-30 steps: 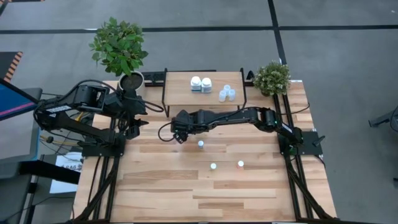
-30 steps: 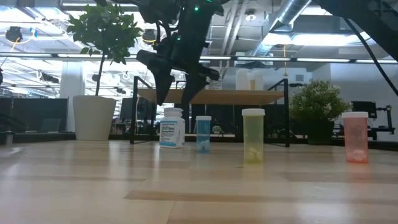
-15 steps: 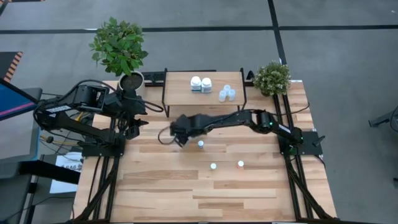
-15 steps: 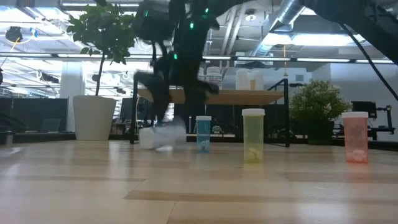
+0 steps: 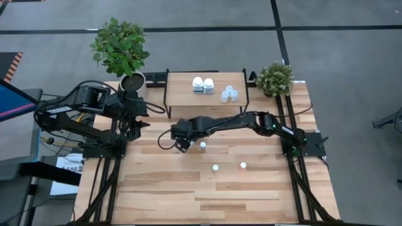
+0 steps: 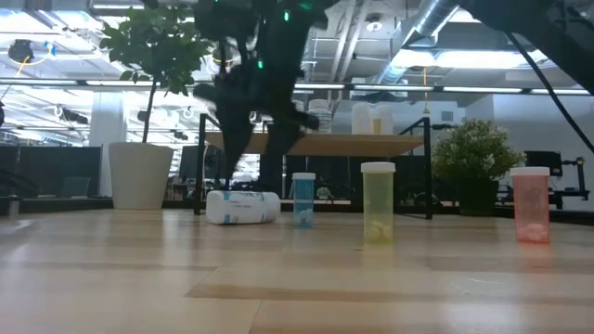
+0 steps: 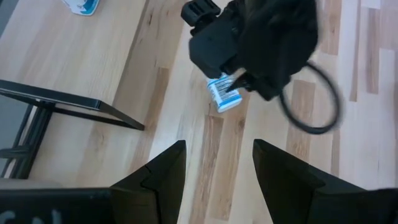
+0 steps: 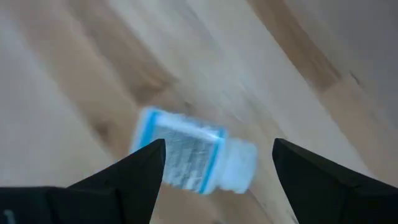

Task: Pick and place medicine bottles onto shelf by color
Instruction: Put the white blue pill bottle on the shelf

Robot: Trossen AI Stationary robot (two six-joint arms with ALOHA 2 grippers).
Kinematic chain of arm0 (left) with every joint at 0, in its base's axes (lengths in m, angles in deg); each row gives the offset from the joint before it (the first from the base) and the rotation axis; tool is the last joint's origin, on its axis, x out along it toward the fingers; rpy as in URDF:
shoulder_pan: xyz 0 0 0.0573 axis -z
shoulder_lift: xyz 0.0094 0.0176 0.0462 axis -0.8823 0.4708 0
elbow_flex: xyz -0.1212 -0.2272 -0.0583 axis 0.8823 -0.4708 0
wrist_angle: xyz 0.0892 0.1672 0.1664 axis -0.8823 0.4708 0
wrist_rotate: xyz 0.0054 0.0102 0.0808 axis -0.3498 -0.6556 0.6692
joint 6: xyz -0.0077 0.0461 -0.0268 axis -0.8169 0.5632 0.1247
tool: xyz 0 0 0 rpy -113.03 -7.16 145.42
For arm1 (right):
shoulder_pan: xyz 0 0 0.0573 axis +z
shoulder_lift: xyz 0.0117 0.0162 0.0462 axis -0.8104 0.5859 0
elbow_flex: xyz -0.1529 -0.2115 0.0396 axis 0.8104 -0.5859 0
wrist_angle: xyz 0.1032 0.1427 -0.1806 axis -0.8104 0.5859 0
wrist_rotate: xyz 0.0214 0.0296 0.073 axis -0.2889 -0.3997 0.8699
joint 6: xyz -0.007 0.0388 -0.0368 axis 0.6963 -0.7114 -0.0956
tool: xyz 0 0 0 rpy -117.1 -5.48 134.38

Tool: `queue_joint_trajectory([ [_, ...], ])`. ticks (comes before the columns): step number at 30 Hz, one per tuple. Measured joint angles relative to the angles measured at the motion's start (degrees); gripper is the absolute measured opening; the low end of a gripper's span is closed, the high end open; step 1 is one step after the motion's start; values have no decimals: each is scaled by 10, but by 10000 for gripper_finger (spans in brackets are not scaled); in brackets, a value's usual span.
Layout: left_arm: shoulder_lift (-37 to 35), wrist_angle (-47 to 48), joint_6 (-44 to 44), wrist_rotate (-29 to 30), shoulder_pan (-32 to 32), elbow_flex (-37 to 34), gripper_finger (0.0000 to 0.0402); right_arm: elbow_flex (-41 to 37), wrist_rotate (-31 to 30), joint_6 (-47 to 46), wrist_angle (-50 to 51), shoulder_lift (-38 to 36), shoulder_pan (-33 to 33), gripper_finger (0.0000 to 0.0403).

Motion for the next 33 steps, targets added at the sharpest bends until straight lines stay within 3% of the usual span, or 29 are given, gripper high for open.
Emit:
queue_joint_trajectory([
  [8, 0, 1, -45, -4, 0, 0, 174, 107, 38, 80, 92, -7, 22, 318],
  [22, 0, 13, -112, -4, 0, 0, 174, 82, 48, 218, 325, -161, 23, 317],
  [27, 7, 11, -154, -2, 0, 0, 174, 10, 51, 263, 324, -227, 27, 317],
  [33, 37, 3, -196, -1, 0, -6, 174, -185, 51, 228, 323, -366, 28, 317],
])
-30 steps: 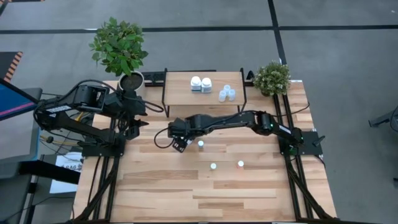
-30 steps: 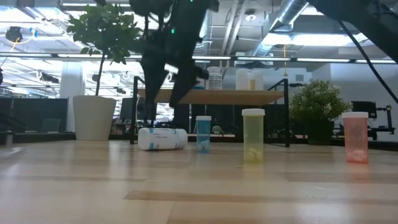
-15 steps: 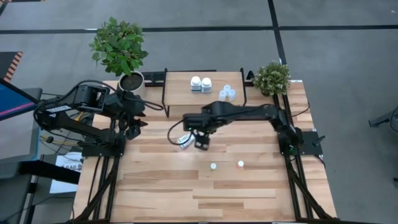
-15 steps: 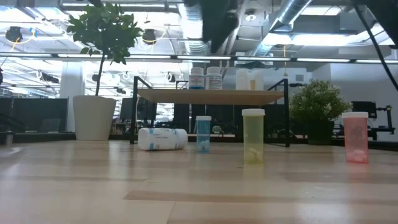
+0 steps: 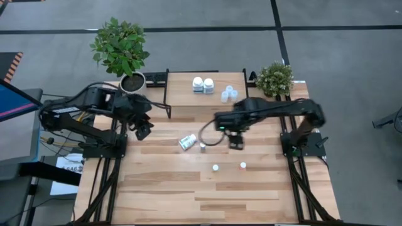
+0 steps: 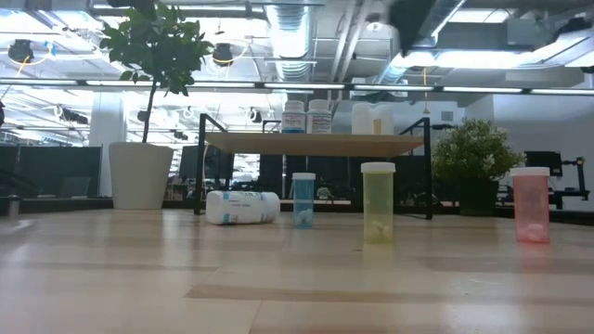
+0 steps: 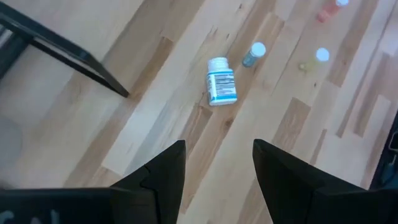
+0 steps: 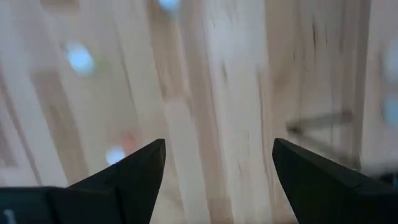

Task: Pick and place medicine bottles onto shelf by color
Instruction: Put the white blue pill bottle on the shelf

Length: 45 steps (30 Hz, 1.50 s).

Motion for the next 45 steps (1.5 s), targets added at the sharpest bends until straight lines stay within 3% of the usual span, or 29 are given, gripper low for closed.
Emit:
queue_joint_trajectory([
  [9, 87, -4, 15, -3, 7, 0, 174, -263, 4, -250, -23, -244, 67, 317],
  [13, 143, -5, 1, -3, 13, 0, 177, -325, 3, -367, -52, -320, 120, 317],
  [17, 198, -3, 6, -3, 16, 0, 198, -352, 2, -427, -67, -361, 160, 317],
  [30, 343, -31, 15, 0, 33, 0, 307, -361, 0, -341, -63, -376, 203, 317],
  [39, 346, -126, 7, 4, 39, 0, 315, -361, 0, -327, -61, -376, 215, 317],
  [45, 350, -222, 20, 5, 31, -65, 315, -361, 0, -324, -61, -376, 234, 317],
])
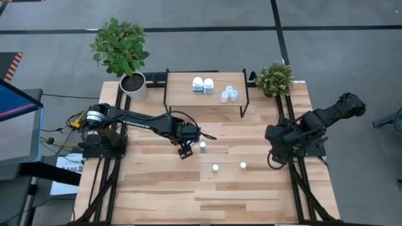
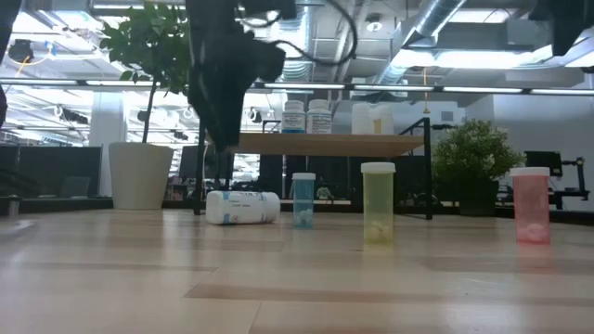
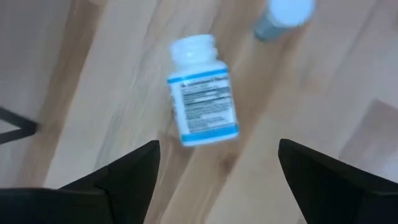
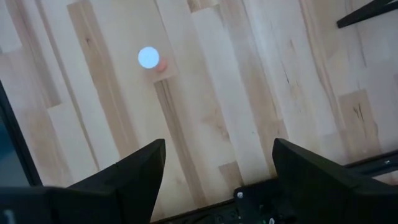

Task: Pick and place medicine bottles onto shelf by color
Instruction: Put the white blue pill bottle on the shelf

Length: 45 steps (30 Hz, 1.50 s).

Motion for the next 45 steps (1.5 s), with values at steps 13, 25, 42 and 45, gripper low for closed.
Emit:
queue_joint_trajectory([
  [13, 5, -121, -19, -3, -8, -65, 315, 0, 0, -17, 0, 0, 9, 317],
  [25, 82, -121, -47, 7, -8, -65, 328, 0, 0, -17, -5, 0, 9, 317],
  [42, 133, -131, 11, -3, -9, -38, 328, 0, 0, -16, -16, 0, 9, 317],
  [45, 133, -130, 12, -10, -11, -36, 309, 0, 0, -15, -23, 0, 9, 317],
])
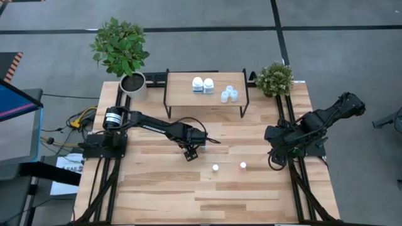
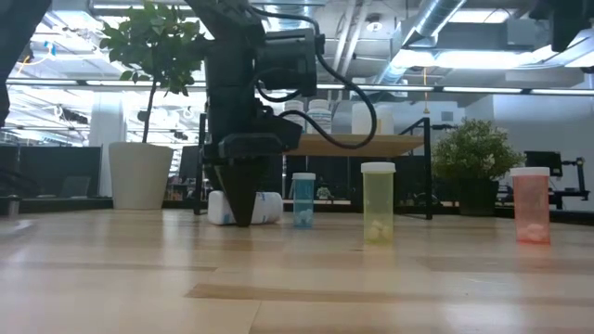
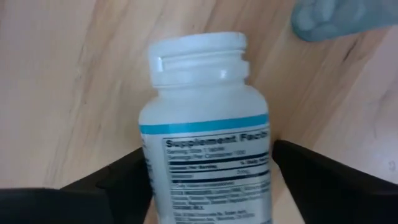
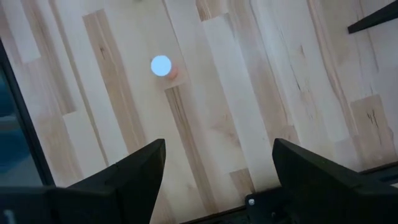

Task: Pick and place medicine bottles onto shelf by color
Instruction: Put the white blue pill bottle on the shelf

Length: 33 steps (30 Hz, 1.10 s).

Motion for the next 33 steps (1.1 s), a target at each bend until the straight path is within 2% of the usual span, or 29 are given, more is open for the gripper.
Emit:
queue_joint_trajectory([
  [7, 0, 4, 1, -3, 0, 3, 182, 0, 0, 29, -1, 3, -1, 317],
  [13, -2, 32, -4, -10, 0, 34, 179, 0, 0, 30, -1, 17, -1, 317],
  [20, -86, 106, -1, -7, 0, 75, 179, 0, 0, 42, 3, 29, -1, 317],
  [22, -123, 93, -1, 4, 1, 81, 179, 0, 0, 45, 5, 28, -1, 317],
  [27, -194, 22, 27, 79, 4, 82, 181, 0, 0, 47, 6, 27, -1, 317],
  [29, -216, -11, 48, 136, 4, 82, 179, 0, 0, 46, 7, 27, -1, 317],
  [33, -232, -98, 100, 286, 3, 82, 179, 0, 0, 46, 5, 27, -1, 317],
])
